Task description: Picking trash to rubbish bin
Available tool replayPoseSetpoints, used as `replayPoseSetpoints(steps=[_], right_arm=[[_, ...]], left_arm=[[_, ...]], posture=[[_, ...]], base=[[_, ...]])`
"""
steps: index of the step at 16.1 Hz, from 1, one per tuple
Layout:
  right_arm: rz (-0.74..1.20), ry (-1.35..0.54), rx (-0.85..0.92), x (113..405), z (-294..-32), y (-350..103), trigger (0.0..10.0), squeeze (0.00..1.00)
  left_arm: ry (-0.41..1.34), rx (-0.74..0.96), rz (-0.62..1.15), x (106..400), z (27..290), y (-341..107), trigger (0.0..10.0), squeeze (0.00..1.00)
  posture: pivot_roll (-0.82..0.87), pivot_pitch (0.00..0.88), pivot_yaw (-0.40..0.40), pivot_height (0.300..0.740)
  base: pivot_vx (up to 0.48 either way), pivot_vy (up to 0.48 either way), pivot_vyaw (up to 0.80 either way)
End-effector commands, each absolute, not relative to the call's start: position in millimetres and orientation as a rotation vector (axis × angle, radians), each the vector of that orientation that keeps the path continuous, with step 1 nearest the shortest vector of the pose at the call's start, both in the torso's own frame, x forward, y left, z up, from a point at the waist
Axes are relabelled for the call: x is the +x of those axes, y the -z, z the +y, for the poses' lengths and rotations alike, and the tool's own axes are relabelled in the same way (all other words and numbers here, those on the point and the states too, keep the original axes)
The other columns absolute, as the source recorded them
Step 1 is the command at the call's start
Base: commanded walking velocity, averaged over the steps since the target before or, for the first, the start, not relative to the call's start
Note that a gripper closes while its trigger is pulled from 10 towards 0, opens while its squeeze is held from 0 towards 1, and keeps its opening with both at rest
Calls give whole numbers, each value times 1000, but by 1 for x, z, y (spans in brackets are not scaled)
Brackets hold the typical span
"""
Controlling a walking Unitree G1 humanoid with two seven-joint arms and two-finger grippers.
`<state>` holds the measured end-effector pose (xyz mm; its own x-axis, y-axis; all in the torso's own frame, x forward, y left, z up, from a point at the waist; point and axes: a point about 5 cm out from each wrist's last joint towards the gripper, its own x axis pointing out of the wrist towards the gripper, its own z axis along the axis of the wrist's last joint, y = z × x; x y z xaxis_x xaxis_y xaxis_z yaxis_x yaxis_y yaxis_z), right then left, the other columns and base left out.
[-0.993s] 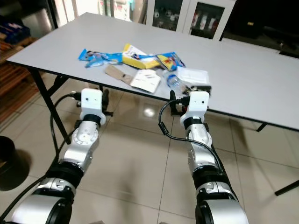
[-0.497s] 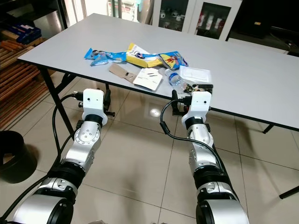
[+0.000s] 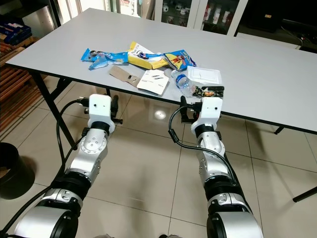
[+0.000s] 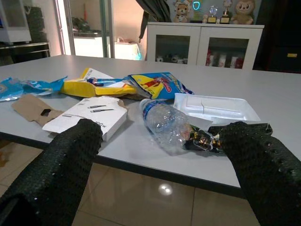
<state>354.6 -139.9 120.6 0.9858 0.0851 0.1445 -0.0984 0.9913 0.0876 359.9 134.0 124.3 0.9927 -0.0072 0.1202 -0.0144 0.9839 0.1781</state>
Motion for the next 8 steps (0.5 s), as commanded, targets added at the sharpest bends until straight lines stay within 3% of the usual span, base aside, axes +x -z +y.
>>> replayPoseSetpoints(steps=[1, 4, 8], right_arm=[[-140, -92, 101, 355, -141, -121, 10000, 0], [-124, -100, 110, 355, -139, -120, 10000, 0], [-136, -111, 93, 354, -138, -120, 10000, 0]], left_arm=[[16, 185, -109, 359, 130, -122, 10000, 0], [19, 188, -106, 358, 130, -120, 10000, 0], [22, 186, -104, 358, 129, -120, 10000, 0]], posture=[[-48, 39, -105, 740], [-49, 32, -103, 740], [-49, 24, -104, 740]], base=[[0, 0, 0], [0, -370, -779], [0, -382, 0]])
